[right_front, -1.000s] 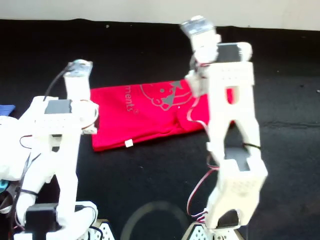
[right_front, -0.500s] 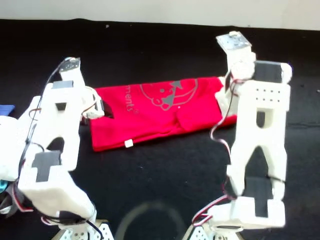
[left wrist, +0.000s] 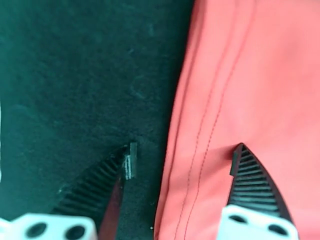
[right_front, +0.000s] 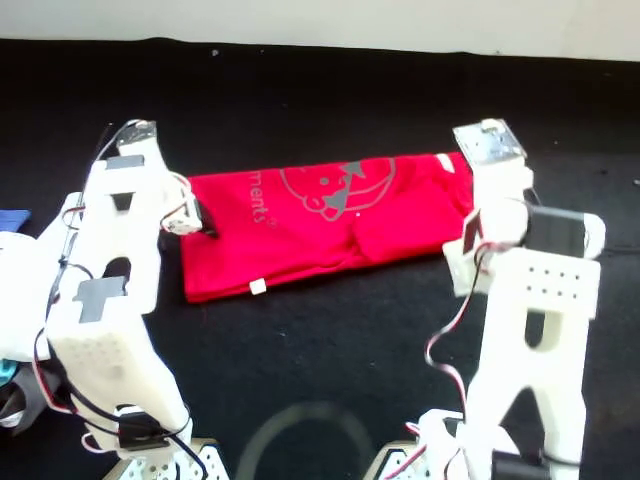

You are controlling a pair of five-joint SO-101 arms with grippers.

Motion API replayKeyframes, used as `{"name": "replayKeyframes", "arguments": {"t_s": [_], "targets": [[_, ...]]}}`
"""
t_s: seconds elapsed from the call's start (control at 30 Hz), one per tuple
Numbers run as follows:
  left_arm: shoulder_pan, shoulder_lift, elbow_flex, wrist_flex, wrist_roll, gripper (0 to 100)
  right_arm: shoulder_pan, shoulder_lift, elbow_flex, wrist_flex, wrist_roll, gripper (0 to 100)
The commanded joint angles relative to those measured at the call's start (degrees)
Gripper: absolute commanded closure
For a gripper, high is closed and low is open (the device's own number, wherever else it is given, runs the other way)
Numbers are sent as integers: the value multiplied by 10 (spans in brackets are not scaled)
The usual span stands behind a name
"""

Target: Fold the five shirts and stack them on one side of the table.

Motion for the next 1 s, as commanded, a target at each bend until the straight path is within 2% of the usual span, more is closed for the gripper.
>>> {"name": "replayKeyframes", "arguments": {"t_s": [0.0, 0.1, 0.27, 0.37, 0.5, 0.8, 0.97], "targets": [[36, 9, -29, 17, 4, 702, 30, -70, 72, -17, 6, 992], [37, 27, -54, 46, 4, 758, 60, -117, 177, -93, 6, 992], [22, 72, -92, 116, 2, 995, 82, -189, 371, -235, 6, 992], [8, 96, -134, 142, -3, 984, 80, -230, 470, -285, 6, 992], [-24, 119, -170, 167, -54, 992, 81, -284, 589, -359, 6, 992], [-184, 124, -261, 248, -152, 992, 82, -403, 767, -447, 4, 992], [-179, 124, -313, 285, -197, 992, 83, -457, 793, -447, 4, 992]]}}
